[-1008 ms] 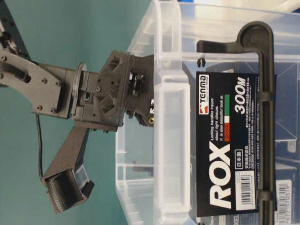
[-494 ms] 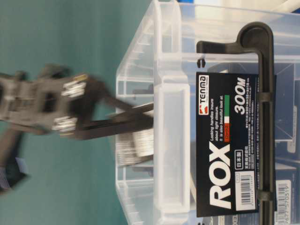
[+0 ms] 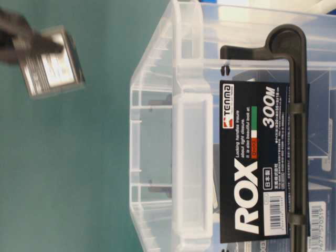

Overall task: Pick the box from inside the plastic case
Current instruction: 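Lift the held black box out of the case toward the white tray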

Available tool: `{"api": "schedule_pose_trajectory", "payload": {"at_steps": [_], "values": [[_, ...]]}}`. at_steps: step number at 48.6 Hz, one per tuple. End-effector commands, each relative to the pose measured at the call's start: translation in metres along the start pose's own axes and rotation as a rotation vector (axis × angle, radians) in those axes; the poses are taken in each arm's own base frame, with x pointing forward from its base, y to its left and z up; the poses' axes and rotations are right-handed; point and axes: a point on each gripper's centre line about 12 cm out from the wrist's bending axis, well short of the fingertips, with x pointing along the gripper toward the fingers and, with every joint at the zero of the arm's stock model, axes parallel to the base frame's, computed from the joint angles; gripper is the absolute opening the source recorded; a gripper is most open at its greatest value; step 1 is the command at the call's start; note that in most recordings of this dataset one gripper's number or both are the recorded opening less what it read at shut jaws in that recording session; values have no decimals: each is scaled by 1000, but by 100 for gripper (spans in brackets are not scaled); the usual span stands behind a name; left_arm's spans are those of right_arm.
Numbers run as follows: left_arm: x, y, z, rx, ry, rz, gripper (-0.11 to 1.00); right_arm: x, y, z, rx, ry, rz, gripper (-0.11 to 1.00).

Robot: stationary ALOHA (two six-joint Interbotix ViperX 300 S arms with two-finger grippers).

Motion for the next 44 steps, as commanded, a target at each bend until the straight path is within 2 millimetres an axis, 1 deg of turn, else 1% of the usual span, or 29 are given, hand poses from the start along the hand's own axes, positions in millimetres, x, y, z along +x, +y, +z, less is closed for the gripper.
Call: {"api": "schedule_pose_trajectory", "payload": {"at_steps": [1,2,5,10,15,21,25,33,40,44], "values": [[0,0,3,4,-2,2,-4,-10,0,-25,15,-14,7,64],[0,0,3,3,0,2,-4,-10,-2,-35,20,-14,3,64],[0,0,2,4,6,3,-4,-6,-4,-53,28,-16,-2,64],[0,1,3,3,6,4,-4,10,-9,-82,13,-35,-17,64],[-1,1,5,3,-2,4,-4,34,-12,-100,-39,-84,-38,64],[-5,0,7,6,-15,0,-4,67,-17,-114,-77,-129,-63,64],[-6,0,8,6,-23,0,-4,88,-22,-118,-94,-149,-81,64],[-8,0,9,6,-31,-1,-4,124,-34,-118,-139,-139,-112,64],[-8,0,9,5,-29,-1,-4,156,-42,-114,-186,-95,-116,64],[-8,0,10,5,-32,-1,-4,169,-47,-109,-200,-97,-126,64]]}}
